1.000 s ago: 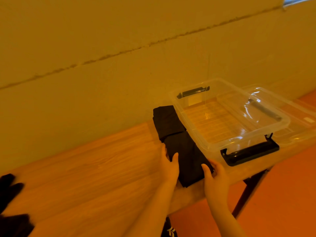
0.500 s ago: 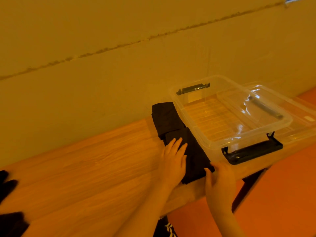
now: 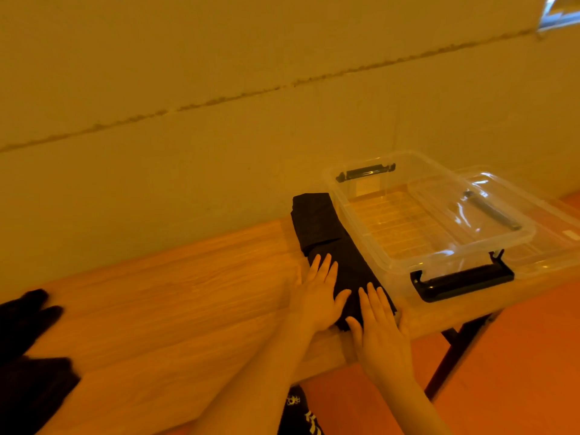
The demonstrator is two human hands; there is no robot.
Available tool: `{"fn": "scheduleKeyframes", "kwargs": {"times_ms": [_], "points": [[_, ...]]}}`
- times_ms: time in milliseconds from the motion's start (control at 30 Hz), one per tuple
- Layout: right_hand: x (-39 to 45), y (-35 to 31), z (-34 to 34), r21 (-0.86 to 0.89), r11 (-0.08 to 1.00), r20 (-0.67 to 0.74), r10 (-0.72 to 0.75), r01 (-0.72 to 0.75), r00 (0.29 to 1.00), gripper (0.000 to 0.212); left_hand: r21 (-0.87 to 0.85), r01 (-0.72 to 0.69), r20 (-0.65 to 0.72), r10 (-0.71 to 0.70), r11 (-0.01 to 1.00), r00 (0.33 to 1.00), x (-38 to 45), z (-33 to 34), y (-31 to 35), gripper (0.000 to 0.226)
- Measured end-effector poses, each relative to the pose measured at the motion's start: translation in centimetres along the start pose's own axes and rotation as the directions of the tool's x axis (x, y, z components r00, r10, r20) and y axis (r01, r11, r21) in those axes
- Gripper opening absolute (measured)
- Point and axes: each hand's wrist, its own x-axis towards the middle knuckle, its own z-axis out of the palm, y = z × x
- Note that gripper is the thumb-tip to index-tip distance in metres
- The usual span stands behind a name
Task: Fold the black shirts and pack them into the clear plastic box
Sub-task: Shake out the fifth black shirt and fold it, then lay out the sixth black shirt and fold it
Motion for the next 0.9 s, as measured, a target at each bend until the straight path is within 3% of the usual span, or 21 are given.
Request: {"fn": "scheduleKeyframes", "kwargs": {"times_ms": [100, 200, 367, 467, 533, 633, 800, 833, 900], "points": [[0.0, -0.3, -0.9, 0.020, 1.000, -0.012, 0.025, -0.024, 1.000, 0.077, -0.070, 0.069, -0.047, -0.072, 0.995, 0.996, -3.2, 0.3, -1.4, 0.083], [-1.1, -2.6, -1.1, 0.031, 0.998, -0.044, -0.055, 0.057, 0.998, 0.072, -0.072, 0.180, -0.043, -0.183, 0.981, 0.982, -7.9, 1.5, -4.6, 0.099], [-3.5, -10.3, 2.2, 0.045, 0.943, 0.216, -0.332, 0.330, 0.918, 0.081, -0.067, 0.441, -0.054, -0.445, 0.895, 0.894, -16.4, 3.5, -11.7, 0.070], [-5.0, -14.4, 4.7, 0.050, 0.888, 0.328, -0.446, 0.457, 0.833, 0.084, -0.064, 0.498, -0.044, -0.501, 0.865, 0.864, -21.2, 4.1, -14.3, 0.076], [-5.6, -16.5, 5.8, 0.031, 0.857, 0.330, -0.494, 0.514, 0.804, 0.086, -0.056, 0.502, -0.087, -0.505, 0.863, 0.859, -23.0, 4.2, -15.3, 0.085], [-5.9, -20.1, 5.4, 0.005, 0.822, 0.308, -0.543, 0.570, 0.781, 0.092, -0.097, 0.526, -0.121, -0.534, 0.845, 0.836, -23.7, 4.5, -16.2, 0.073], [-4.8, -24.5, 6.4, 0.102, 0.678, 0.381, -0.703, 0.728, 0.601, 0.080, -0.112, 0.508, -0.192, -0.520, 0.854, 0.832, -23.9, 4.7, -17.6, 0.051], [-4.5, -25.4, 6.8, 0.123, 0.667, 0.387, -0.714, 0.735, 0.583, 0.085, -0.131, 0.515, -0.204, -0.531, 0.847, 0.822, -24.5, 4.4, -18.5, 0.050], [-4.1, -27.7, 7.5, 0.190, 0.656, 0.391, -0.733, 0.730, 0.557, 0.118, -0.191, 0.535, -0.291, -0.568, 0.823, 0.770, -26.0, 3.8, -21.5, 0.052]]}}
